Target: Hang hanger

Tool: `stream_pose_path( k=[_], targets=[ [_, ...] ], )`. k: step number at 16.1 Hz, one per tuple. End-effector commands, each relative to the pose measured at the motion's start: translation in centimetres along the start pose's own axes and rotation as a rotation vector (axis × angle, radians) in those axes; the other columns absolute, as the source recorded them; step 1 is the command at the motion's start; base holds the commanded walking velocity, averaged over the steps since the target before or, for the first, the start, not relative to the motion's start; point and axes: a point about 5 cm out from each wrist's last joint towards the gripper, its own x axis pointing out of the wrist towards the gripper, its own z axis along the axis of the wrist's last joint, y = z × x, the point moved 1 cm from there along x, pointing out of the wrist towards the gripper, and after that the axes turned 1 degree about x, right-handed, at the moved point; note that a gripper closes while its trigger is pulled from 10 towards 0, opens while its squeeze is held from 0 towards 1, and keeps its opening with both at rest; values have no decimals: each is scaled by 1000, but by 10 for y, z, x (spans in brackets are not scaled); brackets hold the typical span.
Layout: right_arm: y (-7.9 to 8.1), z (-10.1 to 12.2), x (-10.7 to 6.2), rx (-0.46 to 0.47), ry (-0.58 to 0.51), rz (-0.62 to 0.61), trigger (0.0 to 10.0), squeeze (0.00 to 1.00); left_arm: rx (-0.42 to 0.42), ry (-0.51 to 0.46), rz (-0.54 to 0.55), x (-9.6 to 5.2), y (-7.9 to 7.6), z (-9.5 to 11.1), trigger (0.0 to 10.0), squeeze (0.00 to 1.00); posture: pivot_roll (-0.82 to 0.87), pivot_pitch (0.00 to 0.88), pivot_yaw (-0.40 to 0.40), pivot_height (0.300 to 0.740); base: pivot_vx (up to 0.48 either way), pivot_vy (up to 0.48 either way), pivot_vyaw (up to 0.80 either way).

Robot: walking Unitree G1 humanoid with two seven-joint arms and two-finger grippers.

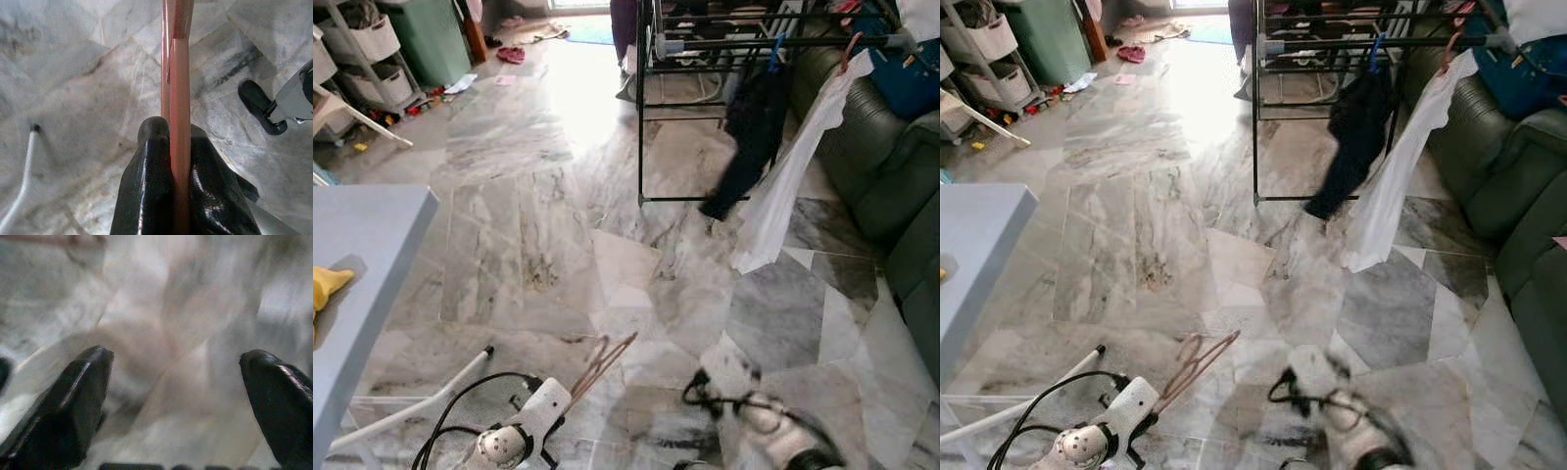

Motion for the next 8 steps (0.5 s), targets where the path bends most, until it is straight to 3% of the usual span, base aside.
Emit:
stream_pose_path(
  k=[1, 2, 3, 4, 5, 8],
  targets=[
    [-6, -19, -13, -43, -18, 40, 10000, 0, 53, -23, 11, -2, 5, 2, 10000, 0, -105, 161, 53, 740, 0, 0, 0],
    [-27, -11, -23, -102, -151, 47, 10000, 0, 130, -65, 2, -3, 5, 7, 10000, 0, -111, 164, 56, 740, 0, 0, 0],
    [-32, -7, -25, -148, -184, 64, 10000, 0, 155, -183, 7, 3, 29, 50, 10000, 0, -111, 164, 56, 740, 0, 0, 0],
    [-35, 3, -31, -174, -259, 175, 10000, 0, 198, -400, -23, 1, 61, 130, 10000, 0, -117, 167, 63, 740, 0, 0, 0],
    [-42, 18, -35, -125, -334, 249, 10000, 0, 273, -490, -82, -2, 59, 157, 10000, 0, -121, 165, 66, 740, 0, 0, 0],
    [-50, 25, -38, -180, -344, 295, 10000, 0, 363, -565, -117, -5, 54, 179, 10000, 0, -128, 162, 73, 740, 0, 0, 0]
  ],
)
